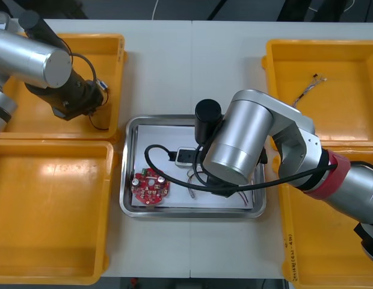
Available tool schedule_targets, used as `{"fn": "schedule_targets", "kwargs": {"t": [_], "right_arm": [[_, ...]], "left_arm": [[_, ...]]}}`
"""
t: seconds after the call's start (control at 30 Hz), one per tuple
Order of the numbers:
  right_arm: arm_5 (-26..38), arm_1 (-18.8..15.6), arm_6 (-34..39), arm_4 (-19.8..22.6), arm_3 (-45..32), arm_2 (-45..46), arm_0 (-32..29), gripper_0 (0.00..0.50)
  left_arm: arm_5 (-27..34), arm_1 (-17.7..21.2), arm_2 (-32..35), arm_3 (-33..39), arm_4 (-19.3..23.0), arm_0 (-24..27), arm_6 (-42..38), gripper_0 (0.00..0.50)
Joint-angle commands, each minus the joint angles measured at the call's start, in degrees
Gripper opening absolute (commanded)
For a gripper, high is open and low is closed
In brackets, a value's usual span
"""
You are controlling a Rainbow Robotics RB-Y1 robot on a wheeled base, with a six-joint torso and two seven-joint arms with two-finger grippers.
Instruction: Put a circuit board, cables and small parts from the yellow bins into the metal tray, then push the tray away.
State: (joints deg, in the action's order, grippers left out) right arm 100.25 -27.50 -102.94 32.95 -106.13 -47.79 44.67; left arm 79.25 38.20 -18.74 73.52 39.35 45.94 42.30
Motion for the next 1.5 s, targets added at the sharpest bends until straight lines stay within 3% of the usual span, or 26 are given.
{"fn": "schedule_targets", "kwargs": {"t": [0.03,0.17,0.37,0.57,0.83,1.17,1.5], "right_arm": [[5.0,1.4,2.1,-0.4,-5.3,5.2,-0.5,0.500],[9.7,1.4,2.3,-0.3,-8.7,8.1,-0.5,0.500],[9.7,1.2,1.9,-1.0,-13.4,13.2,-0.4,0.500],[9.7,0.6,1.7,1.0,-14.5,19.6,0.8,0.500],[9.7,-3.9,1.9,5.2,-14.5,30.2,0.9,0.500],[9.7,-9.2,2.1,7.4,-14.3,40.1,0.8,0.500],[9.7,-10.8,2.1,7.6,-7.8,48.7,0.9,0.481]], "left_arm": [[4.4,3.9,4.2,4.4,1.2,2.6,-3.4,0.001],[7.7,5.2,6.0,7.2,1.6,2.5,-3.3,0.000],[13.2,6.4,7.9,12.6,2.5,2.5,-3.1,0.000],[18.8,6.3,7.8,19.7,3.2,2.5,-3.4,0.000],[24.6,4.4,6.2,29.5,5.8,2.5,-3.8,0.003],[24.9,0.1,-0.5,35.3,4.9,2.5,-5.1,0.002],[21.0,-3.9,-9.2,34.7,0.4,2.5,-6.4,0.003]]}}
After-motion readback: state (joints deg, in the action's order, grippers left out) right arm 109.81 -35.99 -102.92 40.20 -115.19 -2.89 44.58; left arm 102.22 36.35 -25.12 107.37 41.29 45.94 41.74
